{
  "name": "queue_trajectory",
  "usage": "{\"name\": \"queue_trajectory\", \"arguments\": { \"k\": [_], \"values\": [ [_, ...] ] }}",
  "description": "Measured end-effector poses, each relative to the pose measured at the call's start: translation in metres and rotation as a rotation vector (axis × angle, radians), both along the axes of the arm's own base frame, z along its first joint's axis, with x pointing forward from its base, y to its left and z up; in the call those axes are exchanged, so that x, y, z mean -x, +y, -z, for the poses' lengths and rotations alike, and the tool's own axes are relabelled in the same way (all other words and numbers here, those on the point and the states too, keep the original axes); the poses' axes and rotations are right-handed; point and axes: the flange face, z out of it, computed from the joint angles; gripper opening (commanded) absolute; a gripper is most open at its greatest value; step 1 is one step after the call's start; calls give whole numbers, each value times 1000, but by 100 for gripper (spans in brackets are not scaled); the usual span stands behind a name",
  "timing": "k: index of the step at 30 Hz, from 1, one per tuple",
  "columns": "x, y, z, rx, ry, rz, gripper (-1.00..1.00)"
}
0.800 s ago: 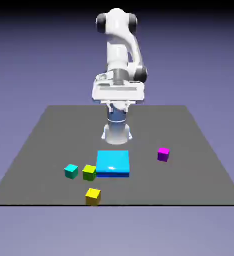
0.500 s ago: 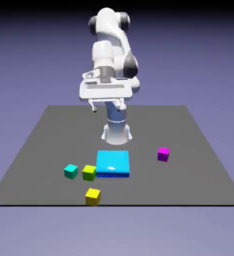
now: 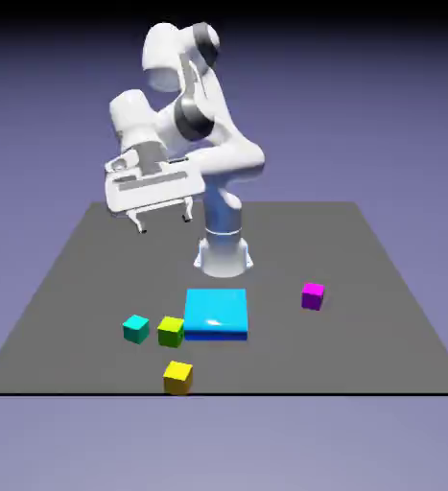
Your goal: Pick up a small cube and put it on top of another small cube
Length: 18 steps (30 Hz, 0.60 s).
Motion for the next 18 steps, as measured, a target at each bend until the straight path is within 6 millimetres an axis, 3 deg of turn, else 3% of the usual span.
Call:
{"name": "queue_trajectory", "arguments": {
  "k": [8,18],
  "values": [
    [0,-46,47,-75,-14,-156,0],
    [9,-91,123,-173,-74,-333,0]
  ]
}}
